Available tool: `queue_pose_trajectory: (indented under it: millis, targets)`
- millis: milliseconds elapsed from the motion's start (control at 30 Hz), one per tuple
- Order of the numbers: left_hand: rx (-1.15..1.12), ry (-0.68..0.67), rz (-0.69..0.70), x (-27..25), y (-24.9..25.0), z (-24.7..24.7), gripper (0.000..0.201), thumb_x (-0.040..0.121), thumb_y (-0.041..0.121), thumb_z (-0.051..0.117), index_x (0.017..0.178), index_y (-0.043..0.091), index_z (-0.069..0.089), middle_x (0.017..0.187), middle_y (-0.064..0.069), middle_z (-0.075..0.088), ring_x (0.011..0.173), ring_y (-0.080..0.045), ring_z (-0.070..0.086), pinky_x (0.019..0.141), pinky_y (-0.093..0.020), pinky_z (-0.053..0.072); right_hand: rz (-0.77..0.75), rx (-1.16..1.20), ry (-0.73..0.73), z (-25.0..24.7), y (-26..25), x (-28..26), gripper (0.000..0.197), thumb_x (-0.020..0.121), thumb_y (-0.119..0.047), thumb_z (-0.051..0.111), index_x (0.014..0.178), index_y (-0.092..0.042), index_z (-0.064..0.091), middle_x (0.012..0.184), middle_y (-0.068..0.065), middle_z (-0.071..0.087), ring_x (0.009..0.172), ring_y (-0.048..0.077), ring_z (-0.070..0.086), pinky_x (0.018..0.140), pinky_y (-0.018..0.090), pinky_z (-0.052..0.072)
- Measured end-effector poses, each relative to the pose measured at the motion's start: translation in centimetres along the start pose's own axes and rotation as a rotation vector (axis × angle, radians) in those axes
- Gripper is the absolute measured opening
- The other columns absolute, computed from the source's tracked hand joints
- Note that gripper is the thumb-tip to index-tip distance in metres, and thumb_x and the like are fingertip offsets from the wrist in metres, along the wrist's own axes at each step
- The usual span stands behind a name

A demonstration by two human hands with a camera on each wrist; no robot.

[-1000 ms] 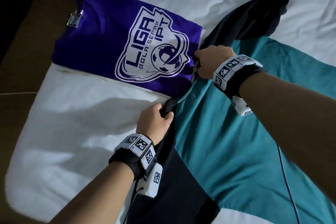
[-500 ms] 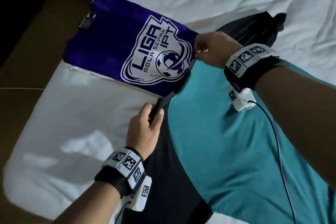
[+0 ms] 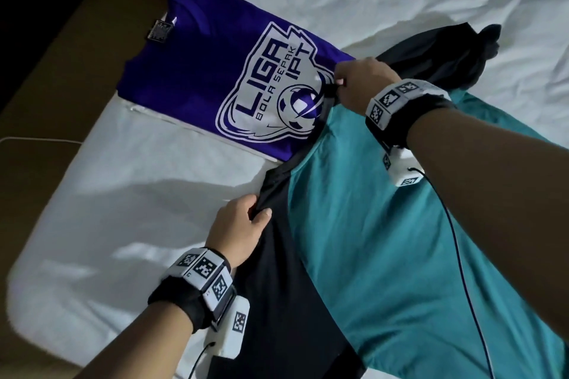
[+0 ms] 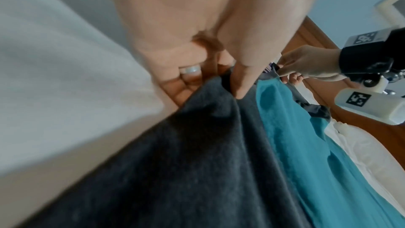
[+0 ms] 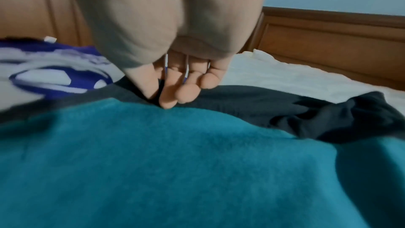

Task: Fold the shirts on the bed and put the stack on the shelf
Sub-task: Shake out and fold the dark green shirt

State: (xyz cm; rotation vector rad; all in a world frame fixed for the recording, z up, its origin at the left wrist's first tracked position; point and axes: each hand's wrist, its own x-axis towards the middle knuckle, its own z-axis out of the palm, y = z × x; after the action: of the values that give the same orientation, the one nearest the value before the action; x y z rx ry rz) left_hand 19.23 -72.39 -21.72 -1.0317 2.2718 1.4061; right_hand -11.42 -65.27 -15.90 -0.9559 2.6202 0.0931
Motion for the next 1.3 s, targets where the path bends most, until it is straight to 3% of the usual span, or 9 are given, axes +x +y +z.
queue_pose_trajectory:
  millis: [133, 333, 467, 667, 833, 933, 1067, 1167, 1300]
  targets:
    - [-0.034, 0.129, 0.047, -0.8, -0.6, -0.3, 0.034, 0.097, 0.031, 0.06, 0.071, 0.02, 0.04, 0.062, -0.007, 0.047, 0.058, -0.019, 0.044, 0.059, -0.034, 0.035, 0.018, 0.294, 0.076, 0.5, 0.1, -0.1, 0.025, 0.087, -0.01, 0.054, 0.106, -0.018, 0.068, 0.099, 0.01, 0.071, 0.098, 0.03, 0.064, 0.083, 0.028, 0.05]
    - [0.022, 0.016, 0.008, -4.0, -2.4, -0.4, 0.053, 0.084, 0.049, 0.071, 0.065, 0.01, 0.04, 0.055, 0.003, 0.044, 0.053, -0.017, 0.044, 0.053, -0.033, 0.036, 0.02, 0.325, 0.035, 1.5, 1.1, -4.6, 0.06, 0.09, -0.018, 0.06, 0.146, -0.028, 0.041, 0.13, 0.007, 0.063, 0.124, 0.029, 0.053, 0.105, 0.034, 0.039]
    - [0.176, -0.097, -0.029, -5.6, -3.6, -1.1, 0.042, 0.085, 0.036, 0.074, 0.062, 0.016, 0.044, 0.058, 0.003, 0.051, 0.062, -0.026, 0.054, 0.057, -0.033, 0.039, 0.011, 0.345, 0.092, 3.5, 0.8, -11.3, 0.046, 0.091, -0.017, 0.06, 0.136, -0.017, 0.054, 0.134, 0.01, 0.059, 0.125, 0.032, 0.05, 0.104, 0.037, 0.039]
    - [-0.123, 0.08, -0.233, -10.5, -5.8, -1.6, 0.028, 0.092, 0.036, 0.069, 0.073, 0.016, 0.068, 0.066, -0.005, 0.071, 0.055, -0.02, 0.067, 0.059, -0.035, 0.056, 0.019, 0.431, 0.076, 10.3, 0.1, -25.5, 0.031, 0.084, -0.012, 0.062, 0.114, -0.01, 0.068, 0.118, 0.007, 0.066, 0.108, 0.032, 0.059, 0.096, 0.039, 0.048]
    - [0.325, -0.101, -0.187, -14.3, -8.2, -0.3, 0.031, 0.084, 0.046, 0.075, 0.071, 0.021, 0.062, 0.074, 0.002, 0.068, 0.08, -0.025, 0.066, 0.067, -0.031, 0.044, 0.05, 0.381, 0.043, 15.6, 1.8, -38.2, 0.037, 0.064, -0.018, 0.061, 0.099, -0.011, 0.069, 0.102, 0.009, 0.063, 0.088, 0.036, 0.06, 0.076, 0.044, 0.055]
    - [0.363, 0.129, -0.2, -15.8, -8.0, 0.5, 0.009, 0.087, 0.027, 0.071, 0.082, 0.022, 0.065, 0.093, -0.007, 0.072, 0.091, -0.034, 0.065, 0.075, -0.035, 0.05, 0.171, 0.233, -0.069, 17.2, 4.7, -44.6, 0.042, 0.059, -0.017, 0.069, 0.1, -0.017, 0.064, 0.101, 0.006, 0.057, 0.087, 0.035, 0.058, 0.07, 0.044, 0.053]
    - [0.56, 0.302, 0.123, -17.6, -4.8, 4.4, 0.027, 0.078, 0.027, 0.072, 0.102, 0.016, 0.064, 0.098, -0.012, 0.063, 0.09, -0.039, 0.06, 0.072, -0.047, 0.053, 0.276, 0.099, -0.124, 18.3, 9.7, -50.8, 0.046, 0.054, -0.027, 0.081, 0.096, -0.018, 0.063, 0.094, 0.005, 0.056, 0.083, 0.032, 0.058, 0.065, 0.041, 0.052]
    - [0.759, 0.085, 0.576, -18.9, -1.0, 10.6, 0.035, 0.075, 0.041, 0.063, 0.101, 0.017, 0.065, 0.093, -0.006, 0.06, 0.083, -0.034, 0.059, 0.068, -0.044, 0.051, 0.308, 0.04, -0.147, 18.8, 13.8, -54.1, 0.043, 0.056, -0.032, 0.083, 0.092, -0.018, 0.063, 0.089, 0.004, 0.056, 0.08, 0.03, 0.059, 0.064, 0.04, 0.051]
    - [0.989, -0.1, 0.785, -19.5, 3.3, 17.9, 0.044, 0.063, 0.034, 0.076, 0.103, 0.019, 0.065, 0.096, -0.004, 0.059, 0.087, -0.031, 0.058, 0.072, -0.043, 0.049, 0.334, -0.037, -0.103, 19.2, 18.0, -56.6, 0.023, 0.066, -0.025, 0.063, 0.087, -0.015, 0.065, 0.083, 0.007, 0.057, 0.072, 0.032, 0.058, 0.06, 0.04, 0.051]
